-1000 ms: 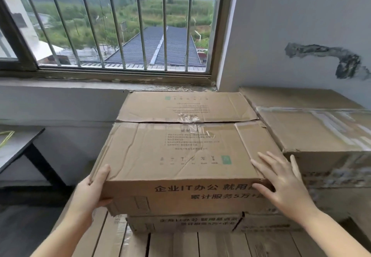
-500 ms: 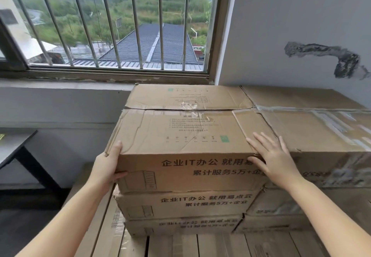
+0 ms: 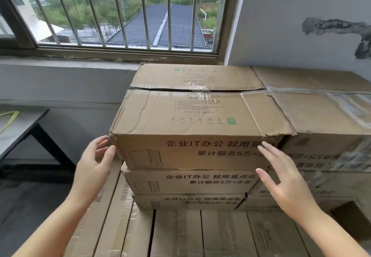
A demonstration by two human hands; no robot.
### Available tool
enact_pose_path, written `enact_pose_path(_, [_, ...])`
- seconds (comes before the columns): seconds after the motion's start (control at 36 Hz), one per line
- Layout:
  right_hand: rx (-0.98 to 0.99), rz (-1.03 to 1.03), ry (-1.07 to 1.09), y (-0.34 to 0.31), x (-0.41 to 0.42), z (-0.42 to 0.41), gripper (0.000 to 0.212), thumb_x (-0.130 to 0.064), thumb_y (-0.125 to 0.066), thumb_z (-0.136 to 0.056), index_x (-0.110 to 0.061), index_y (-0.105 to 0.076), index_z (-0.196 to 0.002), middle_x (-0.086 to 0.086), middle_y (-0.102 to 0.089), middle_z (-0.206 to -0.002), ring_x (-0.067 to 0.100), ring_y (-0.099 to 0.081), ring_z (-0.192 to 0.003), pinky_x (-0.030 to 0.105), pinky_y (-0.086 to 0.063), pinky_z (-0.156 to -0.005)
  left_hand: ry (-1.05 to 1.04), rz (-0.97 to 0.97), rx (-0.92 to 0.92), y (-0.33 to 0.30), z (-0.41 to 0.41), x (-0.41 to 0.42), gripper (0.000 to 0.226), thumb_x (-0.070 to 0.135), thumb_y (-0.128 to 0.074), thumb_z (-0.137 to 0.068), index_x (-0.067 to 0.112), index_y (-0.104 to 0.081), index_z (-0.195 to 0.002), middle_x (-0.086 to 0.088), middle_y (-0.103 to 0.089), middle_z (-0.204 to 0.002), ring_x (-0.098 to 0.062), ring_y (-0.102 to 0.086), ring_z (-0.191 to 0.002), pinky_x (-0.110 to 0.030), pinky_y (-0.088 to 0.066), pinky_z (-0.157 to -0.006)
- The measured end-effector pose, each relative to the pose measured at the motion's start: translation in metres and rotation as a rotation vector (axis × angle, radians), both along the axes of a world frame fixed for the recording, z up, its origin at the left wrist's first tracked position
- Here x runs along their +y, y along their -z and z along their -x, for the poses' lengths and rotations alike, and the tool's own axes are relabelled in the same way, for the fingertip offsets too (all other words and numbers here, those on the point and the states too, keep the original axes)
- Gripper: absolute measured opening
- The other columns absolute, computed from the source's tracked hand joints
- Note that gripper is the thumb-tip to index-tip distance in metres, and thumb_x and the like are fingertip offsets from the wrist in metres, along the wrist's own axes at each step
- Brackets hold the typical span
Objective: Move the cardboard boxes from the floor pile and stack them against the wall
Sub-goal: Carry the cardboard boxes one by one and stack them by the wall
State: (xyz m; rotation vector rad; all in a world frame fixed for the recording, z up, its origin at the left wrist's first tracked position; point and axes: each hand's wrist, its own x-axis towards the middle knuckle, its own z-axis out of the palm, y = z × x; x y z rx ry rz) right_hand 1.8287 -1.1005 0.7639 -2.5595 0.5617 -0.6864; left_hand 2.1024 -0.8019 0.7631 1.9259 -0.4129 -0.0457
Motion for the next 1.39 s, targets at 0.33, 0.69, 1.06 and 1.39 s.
enact_pose_path(0.33, [-0.151, -1.047, 0.252, 0.073, 0.137, 0.040, 0.043, -0.054, -0.063, -0.078, -0.041, -0.053, -0.118, -0.018, -0.064, -0.118, -0.001, -0.058, -0.113, 0.029, -0.048, -0.098, 0.122, 0.072, 0.271, 0.061, 0.120, 0.062, 0.027, 0.052, -0.055, -0.077, 0.054, -0.063, -0.103, 0.014, -0.068, -0.111, -0.005, -0.063, -0.106, -0.028, -0.053, -0.087])
enact_pose_path(0.69, [-0.183, -1.157, 0.568, 0.098, 0.239, 0.074, 0.098, -0.095, -0.060, -0.031, -0.048, -0.048, -0.116, -0.024, -0.061, -0.118, -0.009, -0.058, -0.107, 0.019, -0.050, -0.088, 0.342, -0.065, 0.401, 0.077, 0.126, 0.112, 0.023, 0.041, -0.057, -0.079, 0.053, -0.061, -0.099, 0.014, -0.069, -0.106, -0.007, -0.066, -0.098, -0.030, -0.053, -0.084])
enact_pose_path(1.06, [-0.630, -0.956, 1.078, 0.091, 0.434, 0.088, 0.056, -0.086, -0.067, -0.044, -0.068, -0.060, -0.096, -0.025, -0.069, -0.106, -0.007, -0.065, -0.094, 0.012, -0.050, -0.078, 0.816, -0.122, 0.354, 0.068, 0.081, 0.166, 0.031, 0.025, -0.058, -0.088, 0.055, -0.064, -0.095, 0.007, -0.070, -0.106, -0.009, -0.067, -0.095, -0.036, -0.051, -0.085])
enact_pose_path(1.39, [-0.938, -0.681, 1.540, 0.083, 0.587, 0.139, 0.063, -0.090, -0.064, -0.041, -0.067, -0.059, -0.100, -0.028, -0.069, -0.101, -0.007, -0.065, -0.092, 0.012, -0.050, -0.077, 1.374, -0.217, 0.391, 0.057, 0.160, 0.169, 0.027, 0.013, -0.050, -0.087, 0.020, -0.062, -0.110, -0.003, -0.072, -0.099, -0.007, -0.066, -0.096, -0.008, -0.049, -0.078])
